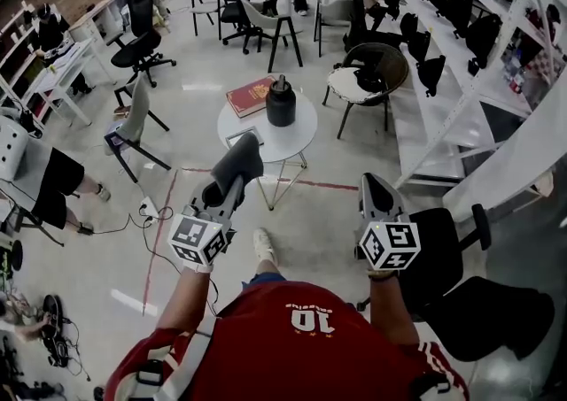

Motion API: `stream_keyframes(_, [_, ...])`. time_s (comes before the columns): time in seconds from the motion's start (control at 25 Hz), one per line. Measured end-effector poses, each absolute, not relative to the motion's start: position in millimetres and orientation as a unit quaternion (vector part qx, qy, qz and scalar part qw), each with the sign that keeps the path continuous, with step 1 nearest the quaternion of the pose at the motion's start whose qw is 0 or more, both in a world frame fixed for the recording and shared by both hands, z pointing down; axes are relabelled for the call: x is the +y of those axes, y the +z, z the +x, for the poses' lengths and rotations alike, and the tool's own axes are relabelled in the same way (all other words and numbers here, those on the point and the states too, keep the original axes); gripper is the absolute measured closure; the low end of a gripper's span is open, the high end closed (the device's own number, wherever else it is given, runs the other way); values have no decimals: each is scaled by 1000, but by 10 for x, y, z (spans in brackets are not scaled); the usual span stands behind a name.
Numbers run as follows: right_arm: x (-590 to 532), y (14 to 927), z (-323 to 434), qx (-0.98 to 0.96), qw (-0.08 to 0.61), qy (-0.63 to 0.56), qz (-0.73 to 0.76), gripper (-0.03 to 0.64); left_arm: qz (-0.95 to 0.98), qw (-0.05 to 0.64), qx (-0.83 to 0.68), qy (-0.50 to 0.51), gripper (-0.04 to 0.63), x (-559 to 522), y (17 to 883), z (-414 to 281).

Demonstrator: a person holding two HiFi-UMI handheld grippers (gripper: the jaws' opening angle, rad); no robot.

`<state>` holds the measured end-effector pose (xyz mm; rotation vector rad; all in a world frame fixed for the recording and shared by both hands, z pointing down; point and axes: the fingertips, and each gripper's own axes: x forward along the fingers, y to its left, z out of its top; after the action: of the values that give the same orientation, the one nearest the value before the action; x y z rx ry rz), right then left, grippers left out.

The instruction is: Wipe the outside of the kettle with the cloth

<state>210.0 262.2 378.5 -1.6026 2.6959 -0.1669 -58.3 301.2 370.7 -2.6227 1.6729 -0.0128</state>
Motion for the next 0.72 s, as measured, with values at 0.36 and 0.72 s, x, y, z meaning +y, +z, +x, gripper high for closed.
stream_keyframes(0.36, [2625,3833,2209,849,-1,-50,-526,601,-846,16,532,-13,548,2978,3743,-479])
stream_keyframes(0.72, [2559,3920,2217,852,-4,-70,-519,601,-842,7,539,-21,548,2942,3811,-445])
